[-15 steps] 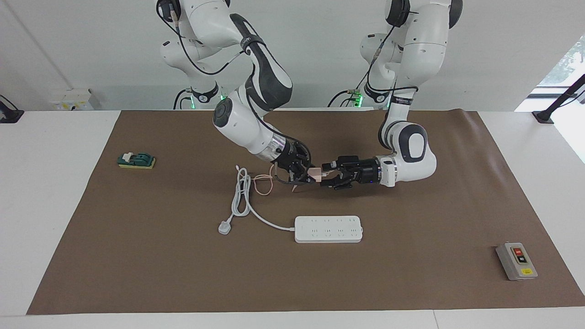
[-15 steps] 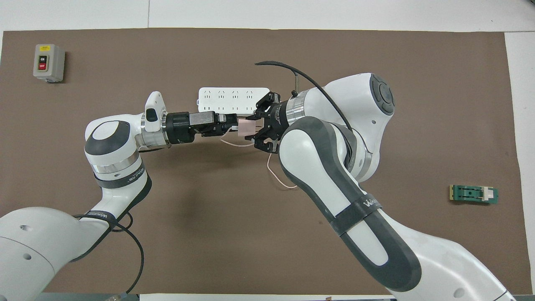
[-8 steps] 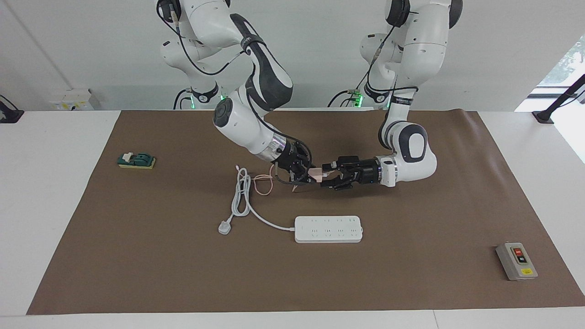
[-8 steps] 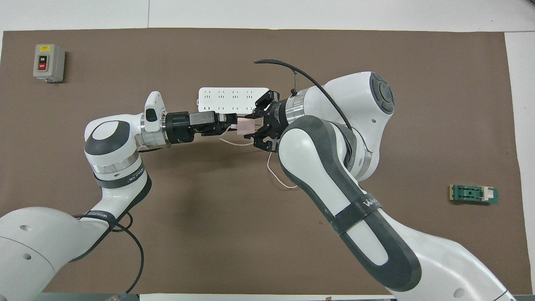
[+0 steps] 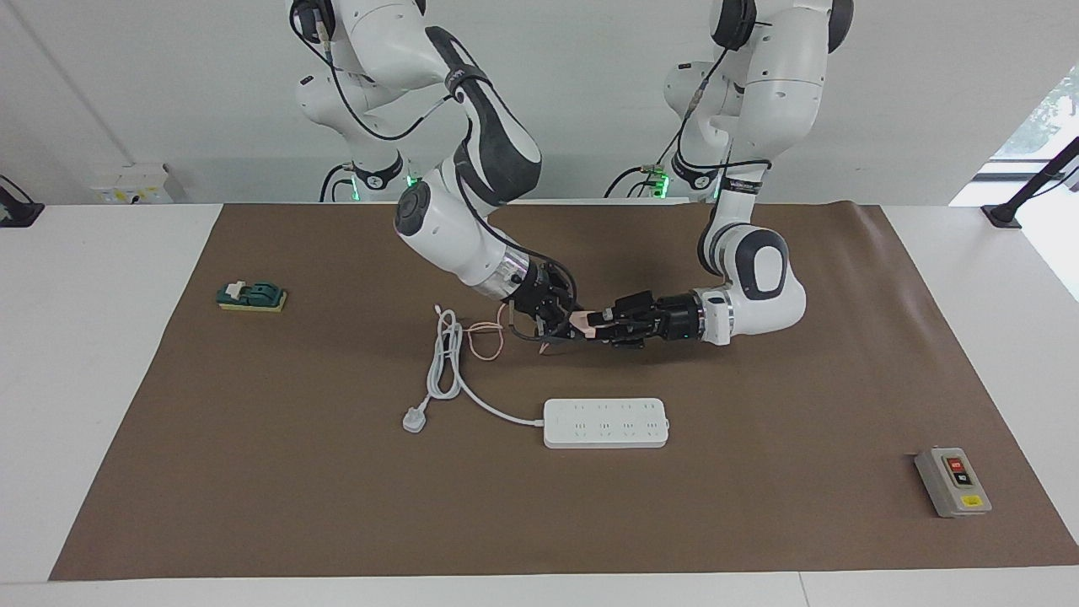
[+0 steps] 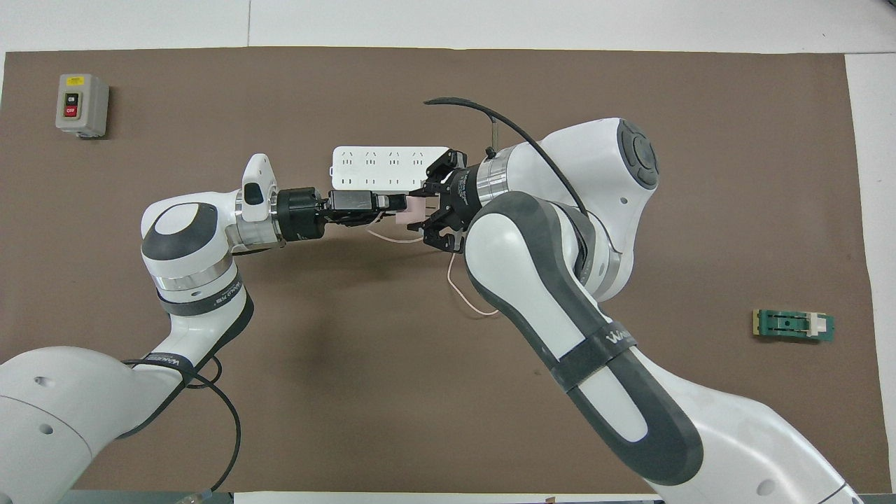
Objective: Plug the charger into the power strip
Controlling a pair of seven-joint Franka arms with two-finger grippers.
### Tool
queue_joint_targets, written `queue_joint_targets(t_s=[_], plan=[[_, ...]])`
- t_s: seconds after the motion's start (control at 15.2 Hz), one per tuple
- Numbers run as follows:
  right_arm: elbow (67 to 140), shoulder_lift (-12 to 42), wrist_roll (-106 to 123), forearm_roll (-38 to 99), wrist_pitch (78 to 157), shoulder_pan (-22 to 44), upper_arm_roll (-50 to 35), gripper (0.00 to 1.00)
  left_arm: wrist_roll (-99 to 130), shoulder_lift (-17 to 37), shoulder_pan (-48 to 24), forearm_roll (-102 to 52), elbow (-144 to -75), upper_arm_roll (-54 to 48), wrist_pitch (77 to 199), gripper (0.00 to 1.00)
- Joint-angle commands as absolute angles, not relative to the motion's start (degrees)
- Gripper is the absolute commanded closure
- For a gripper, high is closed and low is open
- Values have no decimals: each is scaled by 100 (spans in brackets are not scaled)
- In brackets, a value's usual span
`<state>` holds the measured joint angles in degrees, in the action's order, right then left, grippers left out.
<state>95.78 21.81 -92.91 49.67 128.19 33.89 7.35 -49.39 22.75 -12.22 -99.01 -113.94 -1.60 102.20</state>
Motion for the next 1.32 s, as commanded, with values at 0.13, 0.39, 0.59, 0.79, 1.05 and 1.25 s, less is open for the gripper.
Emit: queue_joint_targets(t_s=[0.13, 0.39, 0.59, 0.79, 1.05, 1.25], plan=[[9431, 2276, -9281, 4887, 12770, 3331, 703, 100, -5071, 2276, -1204, -9756, -11382, -114, 10274, 100], [9431, 2276, -9272, 4913, 12779, 3322, 703, 83, -5080, 2276, -1204, -9756, -11382, -114, 10266, 100], [9439, 2276, -9237, 4896, 12771, 3270, 703, 0, -5080, 2276, -1204, -9756, -11364, -114, 10266, 100], [9527, 2224, -9263, 4939, 12788, 3296, 703, 0, -5089, 2276, -1204, -9756, -11347, -114, 10274, 100], [9684, 1934, -9325, 4887, 12902, 3287, 738, 0, -5054, 2268, -1187, -9756, -11207, -105, 10484, 100], [9870, 1688, -9308, 4861, 12902, 3278, 791, 0, -5010, 2268, -1160, -9756, -10961, -88, 10748, 100]])
